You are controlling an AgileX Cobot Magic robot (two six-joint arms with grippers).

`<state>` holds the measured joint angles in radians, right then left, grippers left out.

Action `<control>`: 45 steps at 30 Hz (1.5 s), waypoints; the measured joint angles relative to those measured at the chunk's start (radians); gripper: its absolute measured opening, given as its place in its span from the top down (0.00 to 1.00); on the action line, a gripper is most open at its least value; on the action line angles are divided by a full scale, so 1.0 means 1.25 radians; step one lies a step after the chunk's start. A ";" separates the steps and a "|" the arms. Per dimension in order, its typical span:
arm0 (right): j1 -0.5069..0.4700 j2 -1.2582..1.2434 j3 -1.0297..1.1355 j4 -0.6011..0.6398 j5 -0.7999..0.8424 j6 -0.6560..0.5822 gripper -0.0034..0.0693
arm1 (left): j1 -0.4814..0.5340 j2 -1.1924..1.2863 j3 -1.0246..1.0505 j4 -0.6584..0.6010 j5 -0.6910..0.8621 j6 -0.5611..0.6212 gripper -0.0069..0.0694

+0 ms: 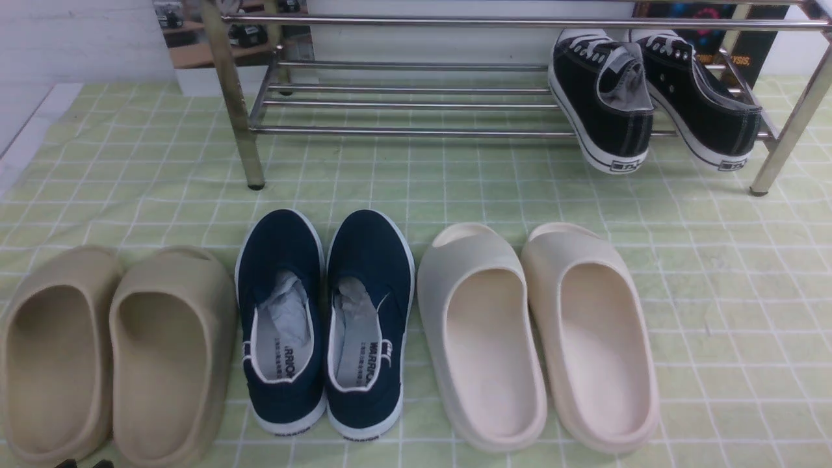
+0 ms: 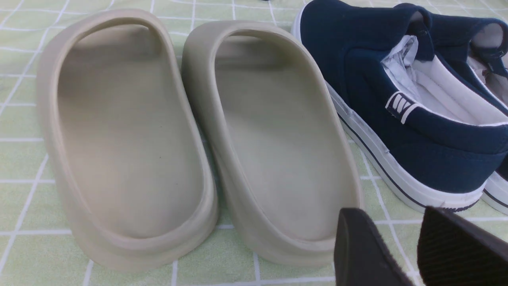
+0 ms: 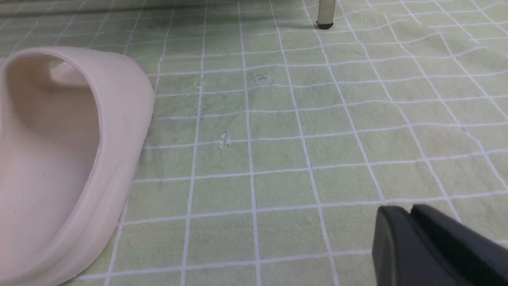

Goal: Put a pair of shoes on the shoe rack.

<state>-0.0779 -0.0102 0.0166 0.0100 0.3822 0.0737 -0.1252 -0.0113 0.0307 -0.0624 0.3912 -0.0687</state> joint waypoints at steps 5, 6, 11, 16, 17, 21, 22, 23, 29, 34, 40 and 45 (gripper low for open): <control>0.000 0.000 0.000 0.000 0.000 0.000 0.81 | 0.000 0.000 0.000 0.000 0.000 0.000 0.60; 0.000 0.000 0.000 0.000 0.000 0.000 0.81 | 0.000 0.000 0.000 0.000 0.000 0.000 0.60; 0.000 0.000 0.000 0.000 0.000 0.000 0.81 | 0.000 0.000 0.000 0.000 0.000 0.000 0.60; 0.000 0.000 0.000 0.000 0.000 0.000 0.81 | 0.000 0.000 0.000 0.000 0.000 0.000 0.60; 0.000 0.000 0.000 0.000 0.000 0.000 0.80 | 0.000 0.000 0.000 0.000 0.000 0.000 0.60; 0.000 0.000 0.000 0.000 0.000 0.000 0.80 | 0.000 0.000 0.000 0.000 0.000 0.000 0.60; 0.000 0.000 0.000 0.000 0.000 0.000 0.80 | 0.000 0.000 0.000 0.000 0.000 0.000 0.60; 0.000 0.000 0.000 0.000 0.000 0.000 0.80 | 0.000 0.000 0.000 0.000 0.000 0.000 0.60; 0.000 0.000 0.000 0.000 0.000 0.000 0.78 | 0.000 0.000 0.000 0.000 -0.004 0.000 0.60; 0.000 0.000 0.000 0.000 0.000 0.000 0.77 | 0.000 0.000 0.000 0.000 -0.024 0.000 0.60; 0.000 0.000 0.000 0.000 0.000 0.000 0.77 | 0.000 0.000 0.000 0.000 -0.061 0.000 0.60; 0.000 0.000 0.000 0.000 0.000 0.000 0.75 | 0.000 0.000 0.000 0.000 -0.133 0.000 0.60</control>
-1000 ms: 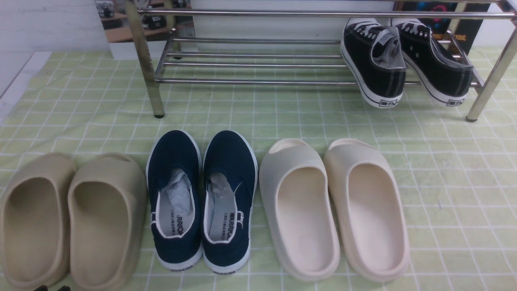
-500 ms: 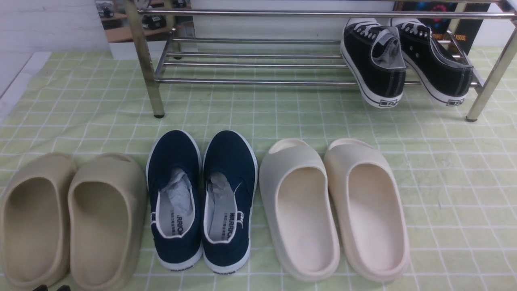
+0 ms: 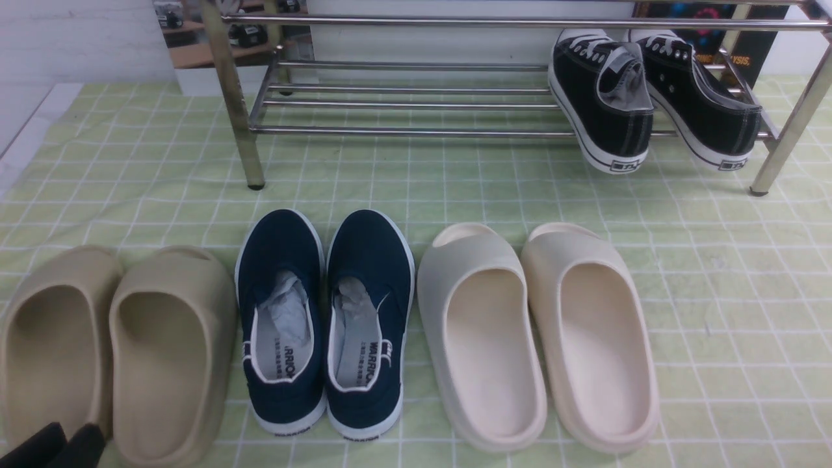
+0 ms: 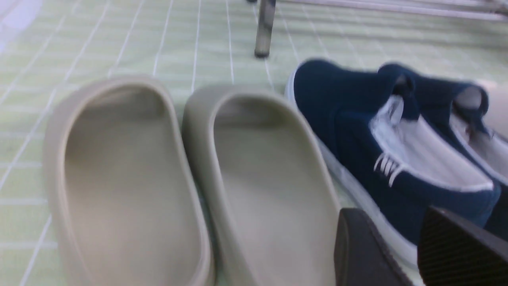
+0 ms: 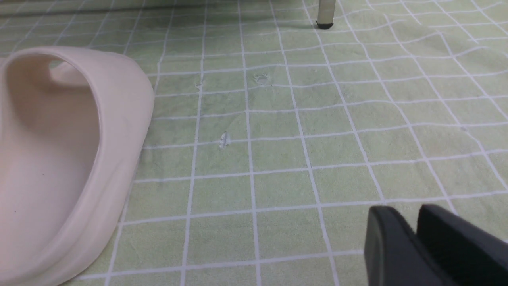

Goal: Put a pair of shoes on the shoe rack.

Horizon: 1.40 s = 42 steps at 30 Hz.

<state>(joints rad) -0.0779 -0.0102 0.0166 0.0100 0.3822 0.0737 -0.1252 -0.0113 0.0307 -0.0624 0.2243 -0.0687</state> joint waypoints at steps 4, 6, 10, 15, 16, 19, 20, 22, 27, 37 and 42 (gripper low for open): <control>0.000 0.000 0.000 0.000 0.000 0.000 0.75 | 0.000 0.000 0.000 0.000 -0.139 0.006 0.60; 0.000 0.000 0.000 0.000 0.000 0.000 0.74 | 0.000 0.000 0.000 0.000 -0.185 0.008 0.60; 0.000 0.000 0.000 0.000 0.000 0.000 0.73 | 0.000 0.000 0.000 -0.003 -0.357 0.008 0.60; 0.000 0.000 0.000 0.000 0.000 0.000 0.72 | 0.000 0.000 0.000 -0.012 -0.608 -0.121 0.60; 0.000 0.000 0.000 0.000 0.000 0.000 0.72 | 0.000 0.000 0.000 -0.012 -0.635 -0.142 0.60; 0.000 0.000 0.000 0.000 0.000 0.000 0.71 | 0.000 0.000 -0.017 -0.016 -0.793 -0.304 0.60; 0.000 0.000 0.000 0.000 0.000 0.000 0.71 | 0.000 0.000 -0.043 -0.014 -0.766 -0.321 0.60; 0.000 0.000 0.000 0.000 0.000 0.000 0.71 | 0.000 0.000 -0.120 0.001 -0.633 -0.336 0.60; 0.000 0.000 0.000 0.000 0.000 0.000 0.70 | 0.000 0.114 -0.400 0.075 -0.100 -0.340 0.60; 0.000 0.000 0.000 0.000 0.000 0.000 0.68 | 0.000 0.504 -0.544 0.102 0.258 -0.343 0.60; 0.000 0.000 0.000 0.000 0.000 0.000 0.67 | 0.000 0.678 -0.571 -0.003 0.233 -0.332 0.60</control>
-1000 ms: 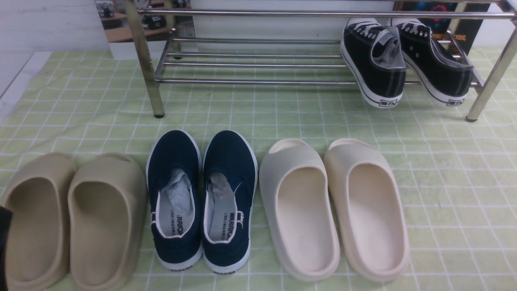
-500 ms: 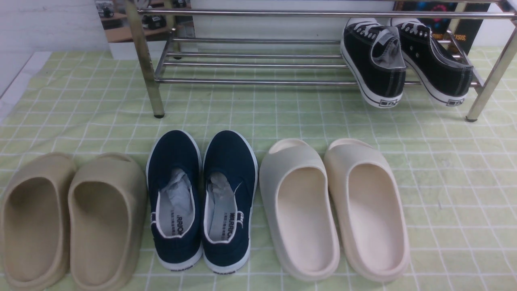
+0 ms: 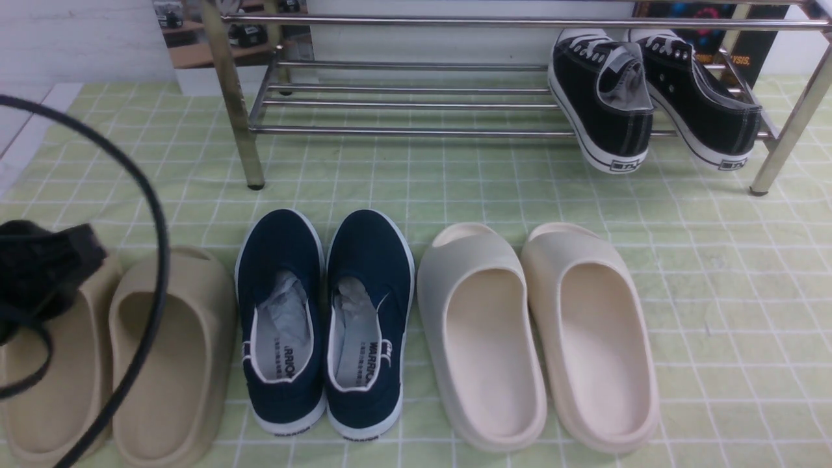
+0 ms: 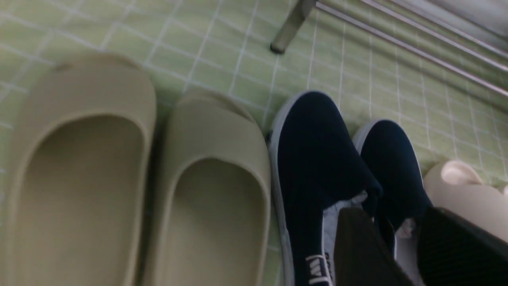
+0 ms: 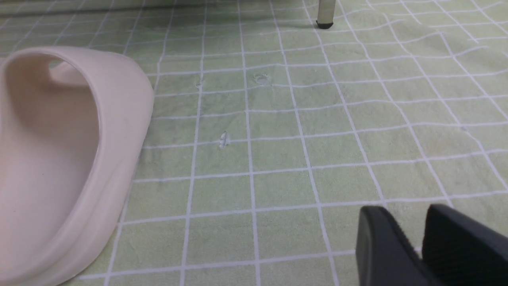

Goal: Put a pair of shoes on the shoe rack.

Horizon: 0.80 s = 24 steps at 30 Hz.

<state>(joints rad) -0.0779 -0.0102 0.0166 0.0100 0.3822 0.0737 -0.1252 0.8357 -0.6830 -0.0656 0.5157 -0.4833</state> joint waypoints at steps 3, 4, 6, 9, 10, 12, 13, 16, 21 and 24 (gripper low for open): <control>0.000 0.000 0.000 0.000 0.000 0.000 0.67 | 0.000 0.079 -0.041 -0.088 0.056 0.054 0.60; 0.000 0.000 0.000 0.000 0.000 0.000 0.67 | 0.000 0.138 -0.076 -0.157 0.112 0.104 0.60; 0.000 0.000 0.000 0.000 0.000 0.000 0.66 | 0.000 0.208 -0.112 -0.206 0.167 0.153 0.60; 0.000 0.000 0.000 0.000 0.000 0.000 0.65 | -0.017 0.356 -0.161 -0.223 0.233 0.214 0.60; 0.000 0.000 0.000 0.000 0.000 0.000 0.65 | -0.019 0.363 -0.162 -0.220 0.233 0.214 0.60; 0.000 0.000 0.000 0.000 0.000 0.000 0.65 | -0.055 0.447 -0.175 -0.169 0.223 0.194 0.59; 0.000 0.000 0.000 0.000 0.000 0.000 0.65 | -0.071 0.469 -0.178 -0.152 0.214 0.183 0.59; 0.000 0.000 0.000 0.000 0.000 0.000 0.64 | -0.128 0.539 -0.180 -0.087 0.159 0.133 0.57; 0.000 0.000 0.000 0.000 0.000 0.000 0.63 | -0.160 0.630 -0.184 0.036 0.076 -0.028 0.60; 0.000 0.000 0.000 0.000 0.000 0.000 0.63 | -0.160 0.654 -0.189 0.071 0.073 -0.081 0.66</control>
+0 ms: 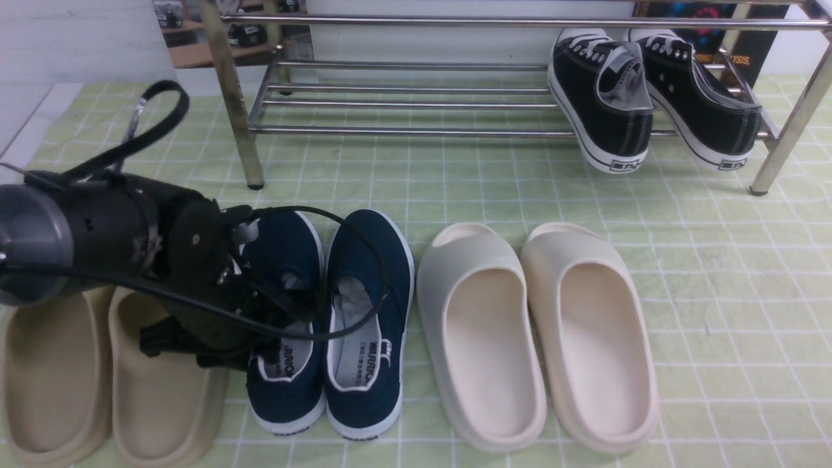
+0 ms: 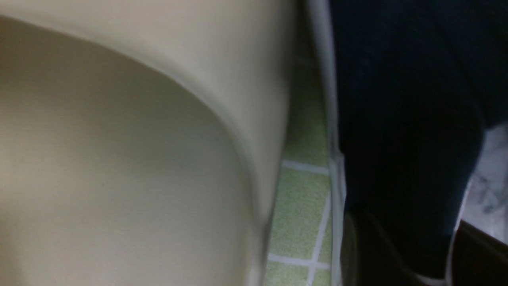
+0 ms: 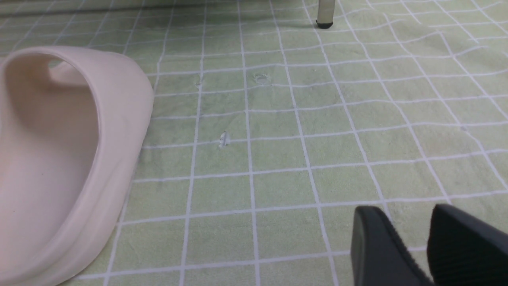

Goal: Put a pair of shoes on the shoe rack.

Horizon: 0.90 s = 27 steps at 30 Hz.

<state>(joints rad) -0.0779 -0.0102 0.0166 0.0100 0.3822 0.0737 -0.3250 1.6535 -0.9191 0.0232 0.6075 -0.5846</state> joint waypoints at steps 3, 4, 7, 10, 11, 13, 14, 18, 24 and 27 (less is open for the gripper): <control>0.000 0.000 0.000 0.000 0.000 0.000 0.63 | -0.002 0.003 -0.003 0.041 0.005 -0.069 0.84; 0.000 0.000 0.000 0.000 0.000 0.000 0.63 | -0.002 0.001 -0.004 0.048 0.008 -0.077 0.89; 0.000 0.000 0.000 0.000 0.000 0.000 0.63 | -0.002 -0.022 -0.021 0.054 0.028 -0.082 0.88; 0.000 0.000 0.000 0.000 0.000 0.000 0.63 | 0.000 -0.058 -0.073 0.060 0.080 -0.062 0.88; 0.000 0.000 0.000 0.000 0.000 0.000 0.63 | 0.000 -0.067 -0.098 0.062 0.108 -0.051 0.88; 0.000 0.000 0.000 0.000 0.000 0.000 0.63 | 0.001 -0.074 -0.163 0.067 0.156 -0.021 0.88; 0.000 0.000 0.000 0.000 0.000 0.000 0.63 | 0.001 -0.071 -0.212 0.066 0.186 0.002 0.88; 0.000 0.000 0.000 0.000 0.000 0.000 0.63 | 0.001 -0.007 -0.383 0.058 0.208 0.054 0.88; 0.000 0.000 0.000 0.000 0.000 0.000 0.63 | 0.001 0.191 -0.652 0.057 0.229 0.073 0.88; 0.000 0.000 0.000 0.000 0.000 0.000 0.63 | 0.001 0.303 -0.800 0.057 0.245 0.082 0.88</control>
<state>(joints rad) -0.0779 -0.0102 0.0166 0.0100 0.3822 0.0737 -0.3236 2.0328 -1.9190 0.0950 0.9132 -0.4815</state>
